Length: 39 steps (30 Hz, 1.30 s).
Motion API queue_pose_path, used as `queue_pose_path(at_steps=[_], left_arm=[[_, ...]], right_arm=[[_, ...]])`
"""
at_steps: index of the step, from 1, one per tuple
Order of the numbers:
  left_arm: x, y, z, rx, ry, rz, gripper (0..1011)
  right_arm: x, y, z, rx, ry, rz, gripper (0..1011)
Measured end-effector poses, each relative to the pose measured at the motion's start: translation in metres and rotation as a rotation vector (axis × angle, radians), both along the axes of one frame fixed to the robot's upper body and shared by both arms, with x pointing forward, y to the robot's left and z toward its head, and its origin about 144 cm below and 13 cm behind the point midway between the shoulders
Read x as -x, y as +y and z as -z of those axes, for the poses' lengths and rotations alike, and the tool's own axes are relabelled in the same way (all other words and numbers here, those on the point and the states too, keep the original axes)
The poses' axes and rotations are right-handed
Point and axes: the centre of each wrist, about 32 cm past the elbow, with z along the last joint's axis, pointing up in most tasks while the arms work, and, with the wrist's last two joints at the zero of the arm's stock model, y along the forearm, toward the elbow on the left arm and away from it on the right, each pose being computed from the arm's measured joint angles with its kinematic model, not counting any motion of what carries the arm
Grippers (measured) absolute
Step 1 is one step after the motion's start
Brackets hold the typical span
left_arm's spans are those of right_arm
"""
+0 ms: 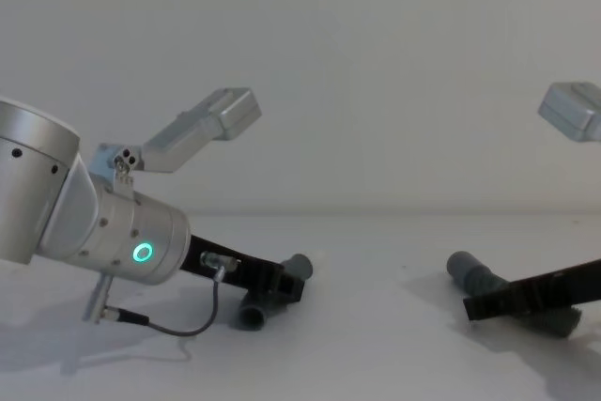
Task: Use both hands to pick up one end of the pipe from the table, align the ends, and insert them.
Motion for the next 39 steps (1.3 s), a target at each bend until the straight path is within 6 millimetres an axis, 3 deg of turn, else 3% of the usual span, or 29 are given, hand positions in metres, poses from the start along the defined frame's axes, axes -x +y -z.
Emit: queue_pose_path(at_steps=[8, 12, 18, 39], left_arm=[[0.0000, 0.0000, 0.0000, 0.000, 0.000, 0.000, 379], [0.0000, 0.0000, 0.0000, 0.000, 0.000, 0.000, 379], [0.0000, 0.0000, 0.0000, 0.000, 0.000, 0.000, 379], [-0.0006, 0.0003, -0.0013, -0.005, -0.003, 0.002, 379]], right_arm=[[-0.0001, 0.0001, 0.0007, 0.001, 0.003, 0.003, 628], [0.0000, 0.0002, 0.0009, 0.001, 0.004, 0.005, 460], [-0.0001, 0.0001, 0.0011, 0.002, 0.005, 0.006, 289], [-0.0002, 0.0003, 0.0013, 0.002, 0.005, 0.007, 289]])
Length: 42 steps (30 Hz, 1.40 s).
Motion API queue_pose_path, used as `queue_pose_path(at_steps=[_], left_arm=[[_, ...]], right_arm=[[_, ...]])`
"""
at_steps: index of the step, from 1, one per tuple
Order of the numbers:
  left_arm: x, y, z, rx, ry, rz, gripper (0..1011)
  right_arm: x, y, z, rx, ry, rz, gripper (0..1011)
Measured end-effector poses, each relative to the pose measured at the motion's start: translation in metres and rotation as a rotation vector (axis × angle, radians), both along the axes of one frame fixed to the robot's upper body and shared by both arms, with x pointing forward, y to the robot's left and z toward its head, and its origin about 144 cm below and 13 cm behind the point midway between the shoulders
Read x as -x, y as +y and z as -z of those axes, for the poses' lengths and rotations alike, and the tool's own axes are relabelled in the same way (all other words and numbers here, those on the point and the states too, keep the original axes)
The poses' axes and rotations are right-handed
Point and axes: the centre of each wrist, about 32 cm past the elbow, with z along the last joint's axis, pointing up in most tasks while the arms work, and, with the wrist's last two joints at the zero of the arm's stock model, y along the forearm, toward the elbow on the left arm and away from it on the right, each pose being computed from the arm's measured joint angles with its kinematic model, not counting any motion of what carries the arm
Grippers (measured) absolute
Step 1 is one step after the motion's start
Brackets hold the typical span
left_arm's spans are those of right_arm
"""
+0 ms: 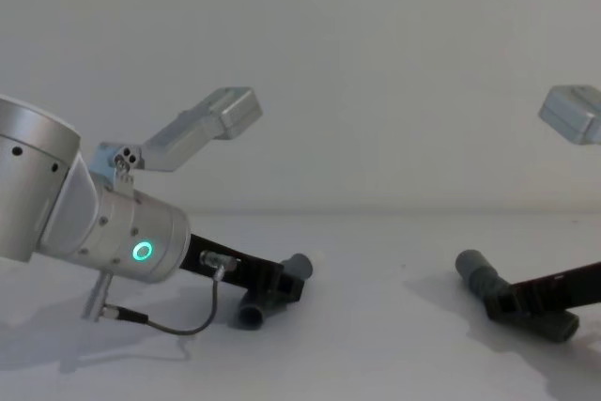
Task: Use both hands to pick up one end of the pipe from the table, align the ends, and insert them.
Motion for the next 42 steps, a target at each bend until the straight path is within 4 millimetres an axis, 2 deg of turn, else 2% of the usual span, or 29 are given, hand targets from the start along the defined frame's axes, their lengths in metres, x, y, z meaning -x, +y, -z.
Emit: queue_pose_path(at_steps=[17, 28, 42], left_arm=[[-0.004, 0.000, -0.030, -0.162, -0.121, 0.087, 378], [-0.009, 0.000, -0.069, -0.321, -0.319, 0.173, 378], [-0.011, -0.005, -0.101, -0.521, -0.546, 0.285, 378]], right_arm=[[0.002, -0.005, -0.012, 0.051, -0.153, -0.002, 289], [0.006, -0.012, -0.017, 0.110, -0.305, -0.011, 289], [0.010, -0.024, -0.019, 0.216, -0.535, -0.059, 289]])
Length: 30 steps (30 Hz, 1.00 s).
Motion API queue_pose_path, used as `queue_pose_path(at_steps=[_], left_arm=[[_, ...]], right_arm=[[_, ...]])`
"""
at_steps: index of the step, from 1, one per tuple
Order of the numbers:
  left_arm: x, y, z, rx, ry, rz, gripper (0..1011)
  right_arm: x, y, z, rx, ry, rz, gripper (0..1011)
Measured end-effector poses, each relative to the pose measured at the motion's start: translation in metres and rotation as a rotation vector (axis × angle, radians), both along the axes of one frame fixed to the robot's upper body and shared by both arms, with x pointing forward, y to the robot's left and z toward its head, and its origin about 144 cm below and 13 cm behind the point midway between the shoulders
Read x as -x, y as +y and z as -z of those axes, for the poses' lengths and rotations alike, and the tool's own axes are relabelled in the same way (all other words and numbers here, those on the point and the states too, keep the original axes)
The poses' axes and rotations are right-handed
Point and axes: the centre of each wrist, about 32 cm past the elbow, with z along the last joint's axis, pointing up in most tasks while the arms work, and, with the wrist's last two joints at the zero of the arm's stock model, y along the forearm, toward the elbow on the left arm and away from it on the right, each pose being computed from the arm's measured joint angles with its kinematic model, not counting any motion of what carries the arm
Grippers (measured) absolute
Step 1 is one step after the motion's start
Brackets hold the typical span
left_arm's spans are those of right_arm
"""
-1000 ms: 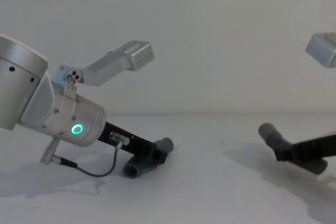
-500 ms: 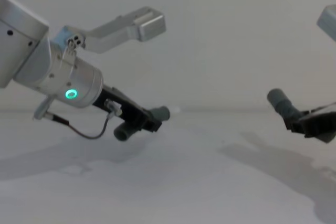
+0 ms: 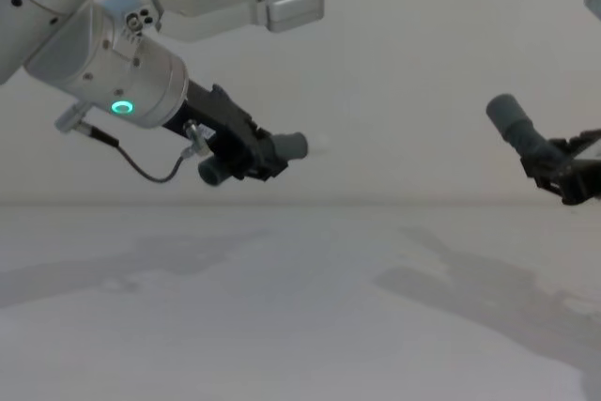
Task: Use both hands to pick up one end of the pipe from the table, align the ends, and insert them.
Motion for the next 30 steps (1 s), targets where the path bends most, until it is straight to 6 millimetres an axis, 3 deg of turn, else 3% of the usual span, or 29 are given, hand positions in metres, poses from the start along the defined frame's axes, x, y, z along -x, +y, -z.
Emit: queue_pose_path(at_steps=[17, 30], left_arm=[[0.001, -0.005, -0.023, -0.265, -0.263, 0.150, 378], [0.004, -0.008, -0.029, -0.401, -0.395, 0.232, 378]], right_arm=[[-0.001, -0.017, 0.005, 0.178, -0.273, -0.106, 289], [-0.003, -0.029, 0.011, 0.296, -0.448, -0.190, 289]])
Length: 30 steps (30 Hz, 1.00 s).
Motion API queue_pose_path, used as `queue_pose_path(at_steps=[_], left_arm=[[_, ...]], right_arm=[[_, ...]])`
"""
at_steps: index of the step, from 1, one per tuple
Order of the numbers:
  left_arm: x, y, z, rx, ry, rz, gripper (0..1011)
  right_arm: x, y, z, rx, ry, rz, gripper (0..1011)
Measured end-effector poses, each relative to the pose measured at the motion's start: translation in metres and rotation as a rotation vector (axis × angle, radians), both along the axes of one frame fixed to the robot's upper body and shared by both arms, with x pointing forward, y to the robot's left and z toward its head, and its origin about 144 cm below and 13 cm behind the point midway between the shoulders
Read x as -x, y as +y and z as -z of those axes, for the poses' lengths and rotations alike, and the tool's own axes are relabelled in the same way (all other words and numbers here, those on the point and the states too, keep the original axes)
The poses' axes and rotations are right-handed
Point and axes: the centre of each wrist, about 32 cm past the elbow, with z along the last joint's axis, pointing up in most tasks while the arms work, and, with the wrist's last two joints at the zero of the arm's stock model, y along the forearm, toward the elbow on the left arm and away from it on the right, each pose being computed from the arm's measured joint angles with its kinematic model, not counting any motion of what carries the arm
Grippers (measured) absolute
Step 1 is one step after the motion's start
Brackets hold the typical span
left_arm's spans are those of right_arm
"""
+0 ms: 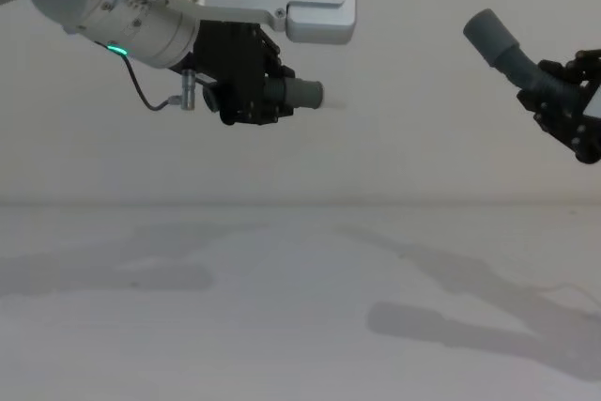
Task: Use both hands to pick up one end of the pipe from the table, align the ends, and insert them.
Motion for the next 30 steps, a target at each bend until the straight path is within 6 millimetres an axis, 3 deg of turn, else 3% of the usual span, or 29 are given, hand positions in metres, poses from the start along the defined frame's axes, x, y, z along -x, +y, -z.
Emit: queue_pose_path(at_steps=[9, 30], left_arm=[[0.003, -0.001, 0.003, -0.001, -0.051, 0.073, 378], [0.022, 0.001, 0.013, -0.021, -0.157, 0.218, 378]], right_arm=[[0.002, -0.005, 0.004, 0.003, -0.028, -0.058, 289], [-0.003, -0.045, 0.006, 0.202, -0.176, -0.193, 289]])
